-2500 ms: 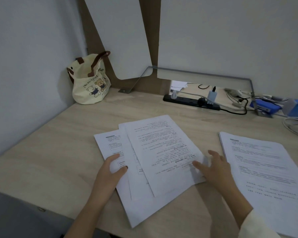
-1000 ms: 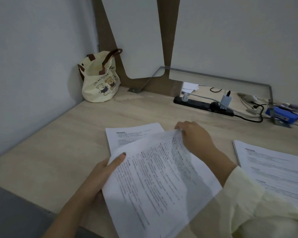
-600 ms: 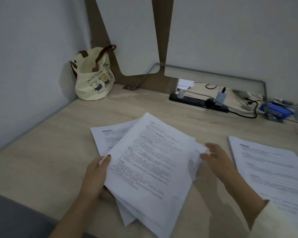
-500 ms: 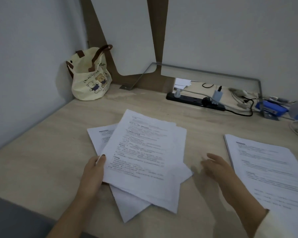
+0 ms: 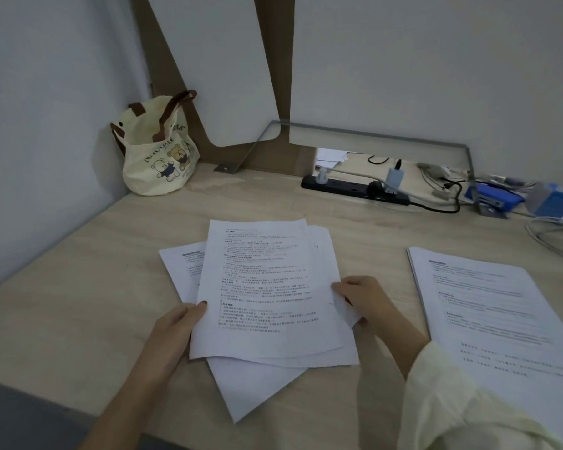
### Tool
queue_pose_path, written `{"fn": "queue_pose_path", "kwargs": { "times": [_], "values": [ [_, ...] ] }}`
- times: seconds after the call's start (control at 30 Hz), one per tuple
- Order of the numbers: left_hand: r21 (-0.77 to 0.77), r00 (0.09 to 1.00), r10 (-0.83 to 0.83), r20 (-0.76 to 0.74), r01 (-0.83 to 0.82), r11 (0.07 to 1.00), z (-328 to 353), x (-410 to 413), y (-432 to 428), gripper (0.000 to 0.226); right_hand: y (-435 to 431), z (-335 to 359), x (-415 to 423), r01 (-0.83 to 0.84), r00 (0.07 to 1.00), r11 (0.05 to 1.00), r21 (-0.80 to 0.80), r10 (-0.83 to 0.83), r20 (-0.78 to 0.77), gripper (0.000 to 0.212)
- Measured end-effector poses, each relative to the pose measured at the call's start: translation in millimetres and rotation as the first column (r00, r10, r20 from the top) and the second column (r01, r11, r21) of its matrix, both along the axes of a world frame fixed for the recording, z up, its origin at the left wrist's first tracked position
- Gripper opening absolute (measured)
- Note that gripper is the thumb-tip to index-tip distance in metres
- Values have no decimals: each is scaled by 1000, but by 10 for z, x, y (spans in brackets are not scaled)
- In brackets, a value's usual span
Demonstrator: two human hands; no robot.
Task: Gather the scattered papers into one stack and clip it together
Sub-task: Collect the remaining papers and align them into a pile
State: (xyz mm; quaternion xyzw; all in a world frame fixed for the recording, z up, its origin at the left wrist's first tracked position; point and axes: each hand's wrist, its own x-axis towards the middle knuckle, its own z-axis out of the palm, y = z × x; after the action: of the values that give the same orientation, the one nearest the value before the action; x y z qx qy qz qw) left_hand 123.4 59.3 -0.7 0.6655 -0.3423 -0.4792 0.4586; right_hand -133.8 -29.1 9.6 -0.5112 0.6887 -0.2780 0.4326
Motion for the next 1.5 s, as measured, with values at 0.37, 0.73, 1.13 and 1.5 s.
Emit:
{"fn": "queue_pose_path", "kwargs": {
  "times": [0.37,0.73,1.13,1.5],
  "values": [
    [5,992,43,120,-44,999,-37,81,-21,9,37,946,-324,354,917,493,-795,-348,193,11],
    [-1,999,-18,41,18,1000,-45,71,11,35,64,537,-252,422,863,872,-248,-304,403,17],
    [-30,988,-116,-103,114,993,80,123,-75,26,180,-30,-223,396,894,907,-144,-344,288,20],
    [-131,966,-182,-182,159,978,13,56,-177,38,186,-102,296,-15,1000,976,-219,10,-27,12]
  ]
}}
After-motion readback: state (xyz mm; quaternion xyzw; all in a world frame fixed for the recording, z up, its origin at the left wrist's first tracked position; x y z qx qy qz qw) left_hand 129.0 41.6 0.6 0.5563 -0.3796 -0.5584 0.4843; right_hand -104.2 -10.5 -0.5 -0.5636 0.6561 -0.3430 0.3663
